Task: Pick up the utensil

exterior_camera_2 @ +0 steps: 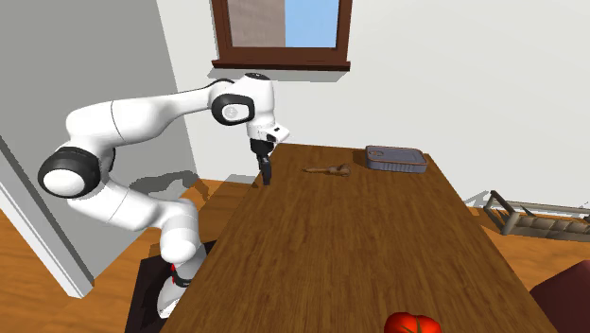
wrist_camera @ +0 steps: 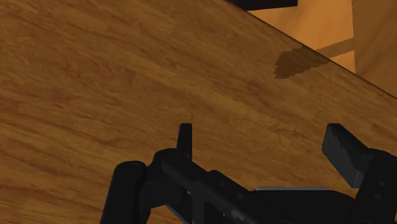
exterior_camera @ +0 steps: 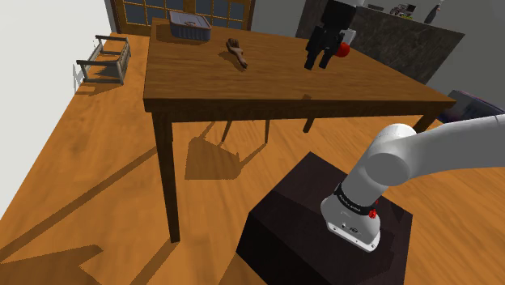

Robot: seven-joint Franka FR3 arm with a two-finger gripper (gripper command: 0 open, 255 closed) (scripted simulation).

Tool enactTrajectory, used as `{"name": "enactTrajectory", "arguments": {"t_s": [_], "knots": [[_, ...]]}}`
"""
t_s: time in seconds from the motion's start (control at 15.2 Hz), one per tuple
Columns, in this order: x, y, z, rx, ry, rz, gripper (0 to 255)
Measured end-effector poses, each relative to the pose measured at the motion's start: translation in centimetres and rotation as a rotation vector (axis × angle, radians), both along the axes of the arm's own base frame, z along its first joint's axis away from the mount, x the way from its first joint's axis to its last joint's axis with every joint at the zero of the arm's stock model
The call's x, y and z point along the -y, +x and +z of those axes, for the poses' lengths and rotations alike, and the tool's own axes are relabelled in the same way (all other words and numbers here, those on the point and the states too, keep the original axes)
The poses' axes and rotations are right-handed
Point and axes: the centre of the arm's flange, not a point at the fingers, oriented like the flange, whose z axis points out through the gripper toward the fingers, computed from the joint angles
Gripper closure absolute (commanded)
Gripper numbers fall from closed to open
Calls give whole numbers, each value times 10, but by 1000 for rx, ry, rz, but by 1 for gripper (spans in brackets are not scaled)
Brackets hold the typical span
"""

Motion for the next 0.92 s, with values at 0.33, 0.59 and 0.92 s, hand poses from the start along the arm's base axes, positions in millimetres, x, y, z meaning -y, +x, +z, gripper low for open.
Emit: {"name": "enactTrajectory", "arguments": {"t_s": [0.33,0.59,0.92], "knots": [[-11,39,-4,7,-21,-19,0],[-22,87,-3,17,-48,-43,0],[-35,152,-5,31,-82,-75,0]]}}
